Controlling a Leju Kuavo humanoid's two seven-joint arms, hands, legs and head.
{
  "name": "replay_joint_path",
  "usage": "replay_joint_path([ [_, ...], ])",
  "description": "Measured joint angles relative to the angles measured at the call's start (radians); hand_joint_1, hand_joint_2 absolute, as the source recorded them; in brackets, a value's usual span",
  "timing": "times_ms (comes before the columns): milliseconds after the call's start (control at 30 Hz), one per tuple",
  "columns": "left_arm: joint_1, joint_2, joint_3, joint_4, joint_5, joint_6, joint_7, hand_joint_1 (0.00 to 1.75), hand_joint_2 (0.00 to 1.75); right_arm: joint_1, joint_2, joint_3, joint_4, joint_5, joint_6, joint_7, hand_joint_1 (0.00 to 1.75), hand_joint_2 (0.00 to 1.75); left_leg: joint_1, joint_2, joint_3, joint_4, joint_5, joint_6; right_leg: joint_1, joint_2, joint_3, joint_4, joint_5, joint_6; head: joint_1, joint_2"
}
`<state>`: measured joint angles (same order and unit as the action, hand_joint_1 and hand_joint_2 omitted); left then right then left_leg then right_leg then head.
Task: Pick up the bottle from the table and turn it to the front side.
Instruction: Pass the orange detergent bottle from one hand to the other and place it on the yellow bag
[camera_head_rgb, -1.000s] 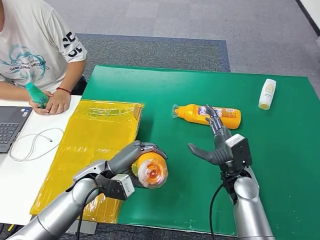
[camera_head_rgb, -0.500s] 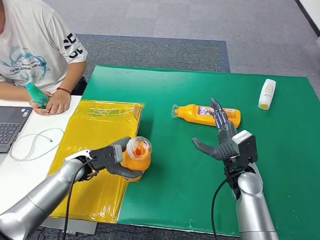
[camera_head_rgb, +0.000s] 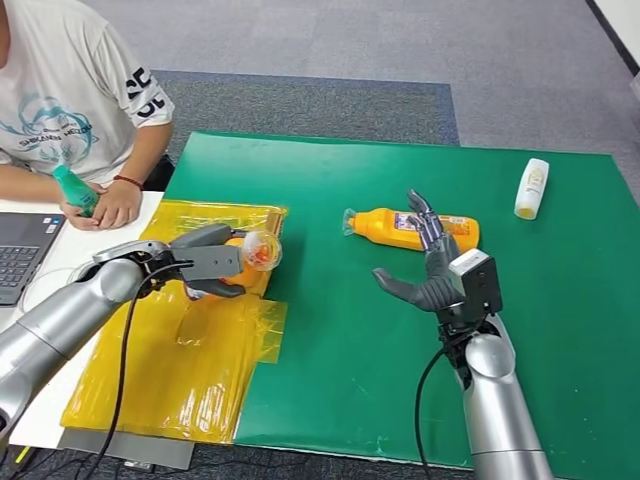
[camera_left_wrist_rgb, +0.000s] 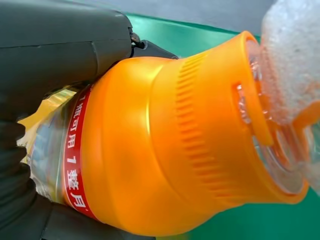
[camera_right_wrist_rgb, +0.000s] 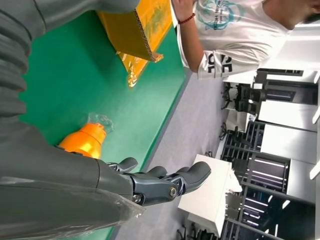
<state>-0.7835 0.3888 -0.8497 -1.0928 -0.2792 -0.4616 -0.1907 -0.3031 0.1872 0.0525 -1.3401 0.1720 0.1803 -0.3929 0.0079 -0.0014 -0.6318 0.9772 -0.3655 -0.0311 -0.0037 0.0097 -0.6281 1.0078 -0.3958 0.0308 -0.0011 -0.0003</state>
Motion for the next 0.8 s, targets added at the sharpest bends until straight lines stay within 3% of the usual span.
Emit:
replay_joint_path([
  [200, -0.065, 0.045, -0.076, -0.057, -0.036, -0.054, 0.041, 1.75, 1.75, 0.01, 0.003, -0.001, 0.0, 0.017, -0.005, 0.009, 0.0, 1.75, 0.0, 0.0, -0.004, 0.0, 0.001, 0.0, 0.0, 0.0, -0.003, 0.0, 0.001, 0.0, 0.0, 0.0],
  [333, -0.152, 0.089, -0.134, -0.122, 0.063, -0.14, 0.047, 1.75, 1.75, 0.009, 0.006, 0.0, 0.004, 0.027, -0.003, 0.012, 0.0, 1.75, 0.0, 0.0, -0.007, 0.0, 0.001, 0.0, 0.0, 0.0, -0.006, 0.0, 0.001, 0.0, 0.0, 0.0],
  [467, -0.223, 0.116, -0.19, -0.158, 0.135, -0.16, 0.058, 1.75, 1.75, 0.007, 0.012, 0.001, 0.012, 0.028, -0.004, 0.011, 0.0, 1.75, 0.0, 0.0, -0.008, 0.0, 0.001, 0.0, 0.0, 0.0, -0.007, 0.0, 0.001, 0.0, 0.0, 0.0],
  [800, -0.29, 0.207, -0.291, -0.201, 0.455, -0.23, -0.015, 1.75, 1.75, -0.024, 0.02, 0.038, 0.061, 0.023, -0.004, -0.008, 0.0, 1.75, 0.001, 0.0, -0.009, 0.0, 0.001, 0.0, 0.001, 0.0, -0.008, 0.0, 0.001, 0.0, 0.0, 0.0],
])
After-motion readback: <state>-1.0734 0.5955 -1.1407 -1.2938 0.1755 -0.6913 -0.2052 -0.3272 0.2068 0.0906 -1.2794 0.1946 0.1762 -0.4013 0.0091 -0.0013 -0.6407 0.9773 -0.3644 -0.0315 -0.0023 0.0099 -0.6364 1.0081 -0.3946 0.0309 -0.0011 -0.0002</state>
